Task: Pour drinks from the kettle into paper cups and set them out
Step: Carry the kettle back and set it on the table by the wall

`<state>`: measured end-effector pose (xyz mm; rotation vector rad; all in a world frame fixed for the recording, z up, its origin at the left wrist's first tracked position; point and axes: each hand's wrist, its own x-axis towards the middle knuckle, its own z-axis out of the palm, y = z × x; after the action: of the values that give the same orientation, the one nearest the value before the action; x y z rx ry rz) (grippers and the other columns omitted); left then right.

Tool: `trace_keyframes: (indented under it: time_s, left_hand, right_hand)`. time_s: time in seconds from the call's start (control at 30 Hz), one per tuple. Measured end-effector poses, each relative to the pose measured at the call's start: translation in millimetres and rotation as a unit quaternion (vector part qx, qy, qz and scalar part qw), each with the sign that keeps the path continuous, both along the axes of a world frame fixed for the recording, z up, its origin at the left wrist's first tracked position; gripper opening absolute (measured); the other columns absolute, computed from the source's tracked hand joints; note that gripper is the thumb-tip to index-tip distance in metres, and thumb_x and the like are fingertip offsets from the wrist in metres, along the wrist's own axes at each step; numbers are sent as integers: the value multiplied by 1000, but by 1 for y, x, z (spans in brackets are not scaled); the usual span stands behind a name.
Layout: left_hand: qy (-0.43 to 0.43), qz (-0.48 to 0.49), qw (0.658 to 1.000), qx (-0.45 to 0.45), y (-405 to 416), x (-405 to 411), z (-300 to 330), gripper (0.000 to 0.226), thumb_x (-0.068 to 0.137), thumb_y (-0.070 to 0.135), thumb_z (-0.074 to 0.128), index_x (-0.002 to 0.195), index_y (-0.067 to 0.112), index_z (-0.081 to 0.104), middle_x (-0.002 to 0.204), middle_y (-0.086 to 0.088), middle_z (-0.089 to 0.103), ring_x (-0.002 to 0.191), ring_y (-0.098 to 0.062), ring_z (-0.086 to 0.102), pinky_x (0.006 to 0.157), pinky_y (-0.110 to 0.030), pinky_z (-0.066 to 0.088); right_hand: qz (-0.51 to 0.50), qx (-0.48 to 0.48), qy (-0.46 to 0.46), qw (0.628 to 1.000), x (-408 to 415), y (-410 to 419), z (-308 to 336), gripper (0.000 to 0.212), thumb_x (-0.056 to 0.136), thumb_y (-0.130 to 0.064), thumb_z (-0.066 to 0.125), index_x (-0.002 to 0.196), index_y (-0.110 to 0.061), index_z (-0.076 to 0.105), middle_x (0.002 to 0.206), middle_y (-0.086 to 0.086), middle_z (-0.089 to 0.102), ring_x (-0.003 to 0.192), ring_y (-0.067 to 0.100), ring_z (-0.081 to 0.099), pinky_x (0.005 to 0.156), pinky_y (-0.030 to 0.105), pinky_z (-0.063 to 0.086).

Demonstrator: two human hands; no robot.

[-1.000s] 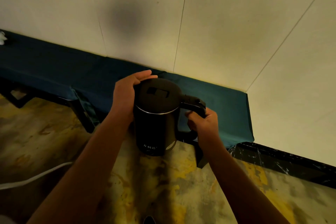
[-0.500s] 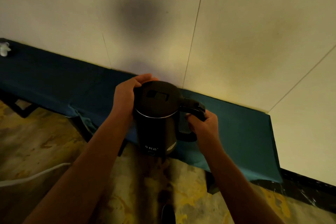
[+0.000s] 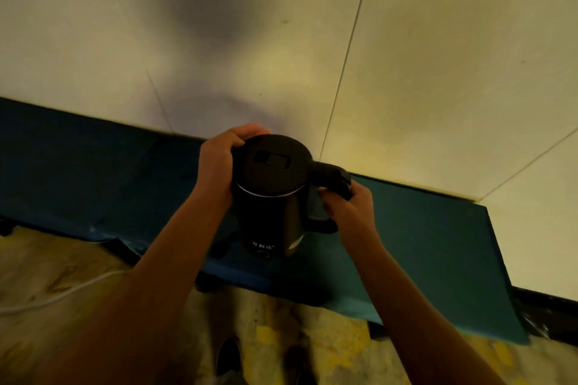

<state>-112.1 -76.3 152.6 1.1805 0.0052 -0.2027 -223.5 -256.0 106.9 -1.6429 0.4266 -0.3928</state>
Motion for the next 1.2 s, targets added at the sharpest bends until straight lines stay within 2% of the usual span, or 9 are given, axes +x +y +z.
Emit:
trace_keyframes:
  time_s: [0.2,0.33,0.43,0.57,0.63,0.73,0.97,1.1,1.2]
  left_hand:
    - [4,-47,999,17,8,67,-22,39,87,1,39,107,1,73,108,-16,75,103,-31,71,88,-40,58]
    - [1,-70,997,24,10,102,-43,39,86,1,39,106,0,73,108,-15,75,105,-31,70,89,-40,58]
    - [8,-75,997,30,5,122,-61,37,88,1,40,105,0,73,107,-16,75,104,-32,70,87,-39,59]
    - [26,-83,995,38,-5,150,-89,38,88,1,40,96,7,76,104,-15,76,105,-34,70,92,-45,57]
    - [33,-82,995,41,-11,162,-103,37,87,3,41,99,4,76,106,-16,75,106,-35,69,94,-48,56]
    - [34,-82,995,49,-17,168,-113,37,90,2,40,105,0,73,106,-16,75,106,-34,69,92,-45,58]
    - [11,-60,996,67,-35,199,-143,37,89,-2,39,105,-2,73,104,-14,76,102,-28,71,86,-35,58]
    - [16,-74,994,77,-42,204,-172,38,87,-1,40,98,5,77,103,-14,76,103,-31,70,88,-39,57]
    - [6,-80,994,74,-53,204,-179,39,86,-3,39,101,-2,75,103,-17,75,103,-32,69,88,-38,57]
  right_hand:
    - [-91,38,23,995,52,28,-23,31,90,3,67,74,-24,66,53,-12,63,49,-7,56,51,14,46]
    - [-111,30,41,993,82,34,-39,26,91,-3,68,84,-28,71,61,-14,65,54,-6,58,62,27,54]
    - [-130,18,55,990,98,33,-53,28,91,-3,69,80,-29,70,64,-12,65,58,-4,60,70,37,55]
    - [-135,18,60,989,122,27,-78,30,92,-4,69,84,-32,73,80,-6,72,83,17,70,82,51,61]
    - [-129,12,47,991,134,21,-92,32,92,-2,68,86,-32,73,79,-10,74,84,11,71,80,43,61]
    - [-129,5,51,990,144,14,-103,37,91,4,66,81,-32,70,70,-21,73,71,-6,67,69,19,53]
    - [-126,-13,42,991,179,-5,-134,43,88,11,63,72,-28,66,62,-22,68,60,-11,60,61,10,47]
    - [-141,-7,88,986,182,-16,-164,36,87,10,63,71,-21,68,62,-9,63,58,-5,58,63,30,51]
    - [-156,9,104,982,182,-25,-167,42,84,12,62,68,-26,67,58,-9,63,61,5,59,61,44,57]
